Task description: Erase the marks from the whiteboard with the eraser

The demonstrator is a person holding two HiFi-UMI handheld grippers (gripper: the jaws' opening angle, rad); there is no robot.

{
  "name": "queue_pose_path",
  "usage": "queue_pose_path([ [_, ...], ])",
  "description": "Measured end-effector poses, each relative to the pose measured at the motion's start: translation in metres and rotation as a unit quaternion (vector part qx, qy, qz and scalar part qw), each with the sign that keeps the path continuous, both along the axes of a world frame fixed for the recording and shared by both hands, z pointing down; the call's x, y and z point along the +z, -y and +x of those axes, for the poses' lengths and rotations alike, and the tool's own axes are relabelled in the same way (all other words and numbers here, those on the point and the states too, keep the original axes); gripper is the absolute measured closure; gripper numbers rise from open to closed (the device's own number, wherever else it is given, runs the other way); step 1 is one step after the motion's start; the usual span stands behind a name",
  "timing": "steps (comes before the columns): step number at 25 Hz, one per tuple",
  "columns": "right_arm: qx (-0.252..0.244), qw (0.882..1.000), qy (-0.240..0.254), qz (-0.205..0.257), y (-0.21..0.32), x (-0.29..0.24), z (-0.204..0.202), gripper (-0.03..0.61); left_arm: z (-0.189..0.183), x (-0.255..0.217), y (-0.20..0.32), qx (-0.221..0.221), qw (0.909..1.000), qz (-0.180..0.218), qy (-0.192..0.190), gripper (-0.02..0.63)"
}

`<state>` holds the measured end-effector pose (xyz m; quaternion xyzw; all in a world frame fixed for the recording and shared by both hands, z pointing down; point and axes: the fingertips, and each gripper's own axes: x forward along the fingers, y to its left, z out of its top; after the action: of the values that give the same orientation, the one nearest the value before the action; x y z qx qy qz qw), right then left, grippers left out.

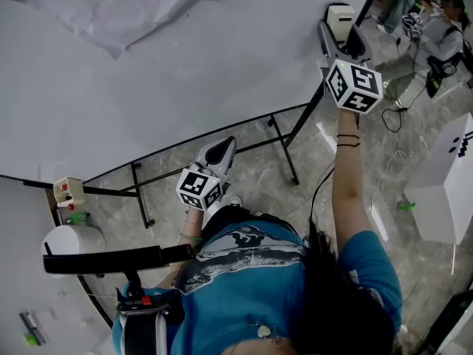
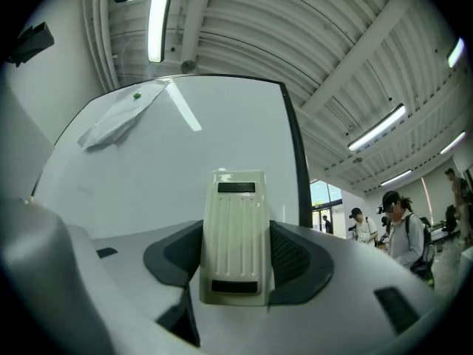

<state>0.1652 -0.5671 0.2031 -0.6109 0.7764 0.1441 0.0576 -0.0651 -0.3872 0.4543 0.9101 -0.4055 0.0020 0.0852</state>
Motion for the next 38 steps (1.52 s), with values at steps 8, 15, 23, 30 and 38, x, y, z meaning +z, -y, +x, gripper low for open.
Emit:
queue_pose_path([
  [8,-0.003,0.998,0.058,-0.001,0.004,-0.001,0.018,0.316,-0.001,0.001,0.002,-0.001,1.0000,-0.001,0.006,0.611],
  [15,-0.020,0.998,0.061,-0.002,-0.003,0.009,-0.007,0.316,-0.004,0.002,0.002,-0.004,1.0000,-0.001,0.009,0.611],
  [23,-0.059,0.998,0.022,-0.002,-0.026,0.045,-0.097,0.316,-0.011,0.005,0.002,-0.012,0.9999,-0.005,0.005,0.611],
  [30,-0.115,0.993,-0.014,-0.030,-0.051,0.105,-0.195,0.316,-0.021,0.009,0.003,-0.025,0.9997,-0.006,0.002,0.611],
  [38,-0.118,0.990,-0.066,-0.037,-0.059,0.146,-0.239,0.316,-0.024,0.010,0.004,-0.041,0.9991,-0.012,0.002,0.611],
])
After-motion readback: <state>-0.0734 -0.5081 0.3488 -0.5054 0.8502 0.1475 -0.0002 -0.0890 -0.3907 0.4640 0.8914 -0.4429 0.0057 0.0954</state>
